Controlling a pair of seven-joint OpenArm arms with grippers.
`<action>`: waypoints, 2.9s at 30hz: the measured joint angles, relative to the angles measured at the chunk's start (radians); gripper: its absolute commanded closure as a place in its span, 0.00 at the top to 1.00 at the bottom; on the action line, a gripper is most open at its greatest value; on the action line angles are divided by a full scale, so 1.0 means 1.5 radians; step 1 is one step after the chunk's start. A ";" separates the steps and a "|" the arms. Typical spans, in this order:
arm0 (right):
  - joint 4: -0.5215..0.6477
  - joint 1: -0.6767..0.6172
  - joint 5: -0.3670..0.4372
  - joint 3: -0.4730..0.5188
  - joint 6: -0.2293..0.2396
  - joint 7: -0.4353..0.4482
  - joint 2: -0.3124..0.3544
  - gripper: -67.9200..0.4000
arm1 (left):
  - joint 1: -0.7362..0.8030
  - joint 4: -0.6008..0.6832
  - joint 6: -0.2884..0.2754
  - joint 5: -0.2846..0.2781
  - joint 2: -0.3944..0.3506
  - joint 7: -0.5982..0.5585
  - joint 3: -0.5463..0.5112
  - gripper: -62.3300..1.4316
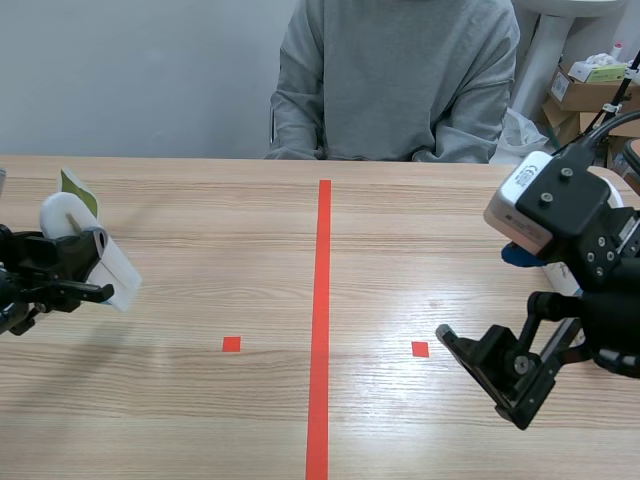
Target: Do the leaf sorting experiment
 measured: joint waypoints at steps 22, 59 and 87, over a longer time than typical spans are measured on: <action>0.000 0.000 0.000 0.000 0.000 -0.019 0.000 0.85 | -0.191 -0.273 0.065 0.084 -0.068 -0.065 0.007 0.09; 0.000 0.000 0.000 0.000 0.000 -0.019 0.000 0.85 | -0.191 -0.295 0.068 0.083 -0.115 -0.084 0.007 1.00; 0.000 0.000 0.000 0.000 -0.007 -0.025 0.000 0.85 | 0.498 0.318 -0.043 -0.022 -0.138 -0.119 -0.045 1.00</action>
